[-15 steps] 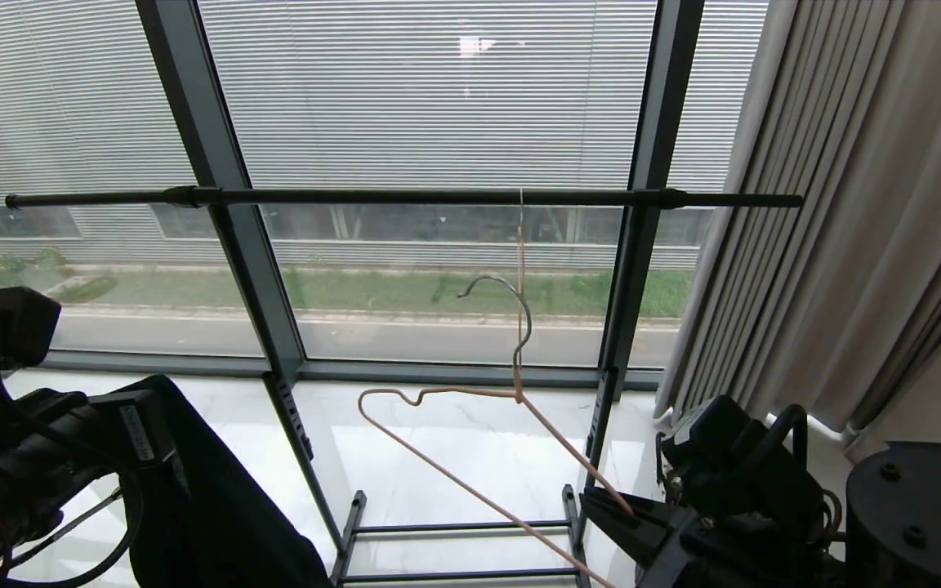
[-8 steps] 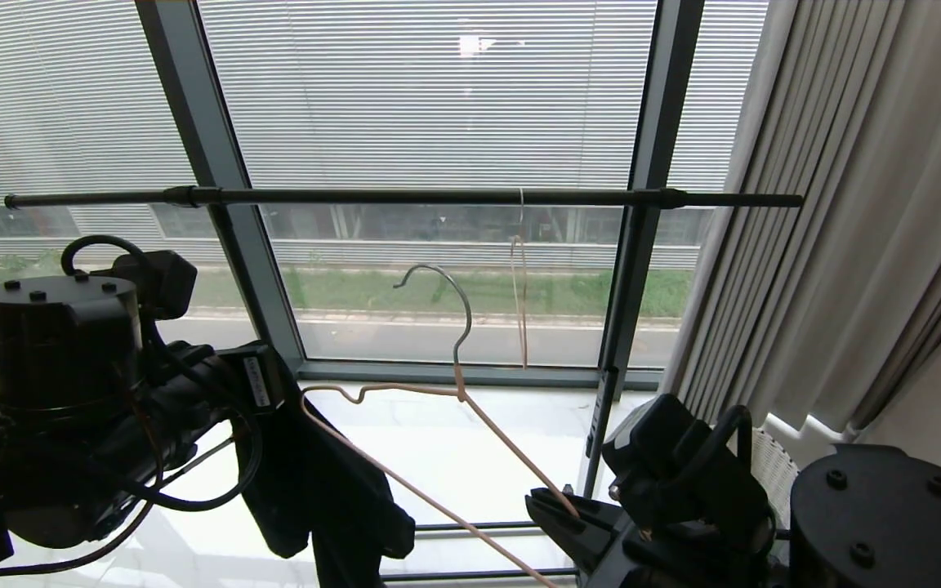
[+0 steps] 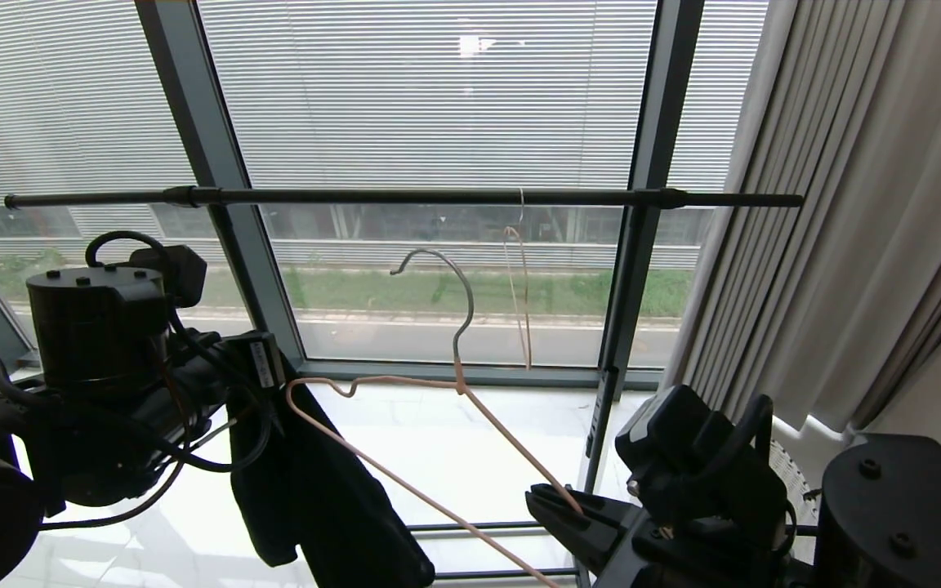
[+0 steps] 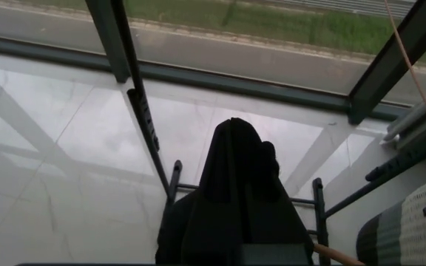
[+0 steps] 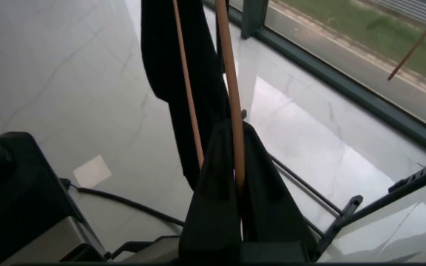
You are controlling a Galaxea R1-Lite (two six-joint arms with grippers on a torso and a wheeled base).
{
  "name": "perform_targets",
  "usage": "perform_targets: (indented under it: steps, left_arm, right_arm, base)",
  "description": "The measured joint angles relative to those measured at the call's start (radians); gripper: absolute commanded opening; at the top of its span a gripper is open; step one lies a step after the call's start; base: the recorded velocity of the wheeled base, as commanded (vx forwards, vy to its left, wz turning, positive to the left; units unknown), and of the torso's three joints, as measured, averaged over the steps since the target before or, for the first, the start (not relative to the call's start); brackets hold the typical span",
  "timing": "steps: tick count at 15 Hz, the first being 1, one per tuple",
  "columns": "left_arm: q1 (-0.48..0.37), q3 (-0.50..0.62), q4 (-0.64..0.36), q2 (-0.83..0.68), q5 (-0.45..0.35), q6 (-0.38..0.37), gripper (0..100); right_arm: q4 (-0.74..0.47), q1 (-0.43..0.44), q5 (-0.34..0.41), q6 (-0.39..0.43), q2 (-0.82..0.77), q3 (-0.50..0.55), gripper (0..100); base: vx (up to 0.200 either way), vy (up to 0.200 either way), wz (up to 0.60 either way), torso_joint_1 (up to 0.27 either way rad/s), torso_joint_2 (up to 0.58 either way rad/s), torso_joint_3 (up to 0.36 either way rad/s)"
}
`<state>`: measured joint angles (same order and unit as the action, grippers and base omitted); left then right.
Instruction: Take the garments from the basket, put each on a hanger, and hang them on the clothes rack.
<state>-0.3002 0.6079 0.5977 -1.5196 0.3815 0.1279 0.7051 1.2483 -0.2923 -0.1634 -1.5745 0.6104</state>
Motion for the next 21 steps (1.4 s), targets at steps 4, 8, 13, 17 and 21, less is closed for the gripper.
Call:
perform_targets:
  steps: [4, 8, 13, 17, 21]
  left_arm:
    - [-0.031, 0.003, 0.016, -0.017, -0.003, -0.004, 0]
    - [-0.059, 0.0, 0.017, 0.002, -0.005, -0.004, 0]
    - [-0.073, -0.018, 0.016, 0.032, -0.098, -0.053, 0]
    - [-0.066, -0.021, 0.016, 0.037, -0.183, -0.136, 0]
    - [-0.044, -0.021, 0.016, 0.05, -0.271, -0.165, 0]
  right_arm:
    - [0.0, 0.0, 0.009, 0.0, 0.002, 0.001, 0]
    - [0.001, -0.02, 0.004, -0.004, -0.02, 0.0, 0]
    - [0.037, -0.039, 0.034, -0.003, -0.037, 0.024, 0]
    - [0.037, -0.036, 0.067, -0.002, -0.031, 0.021, 0]
    - [0.037, -0.036, 0.117, -0.002, -0.016, -0.003, 0]
  base:
    - [0.0, 0.0, 0.0, 0.0, 0.0, 0.0]
    - [0.0, 0.0, 0.0, 0.0, 0.0, 0.0]
    - [0.0, 0.0, 0.0, 0.0, 0.0, 0.0]
    - [0.0, 0.0, 0.0, 0.0, 0.0, 0.0]
    - [0.0, 0.0, 0.0, 0.0, 0.0, 0.0]
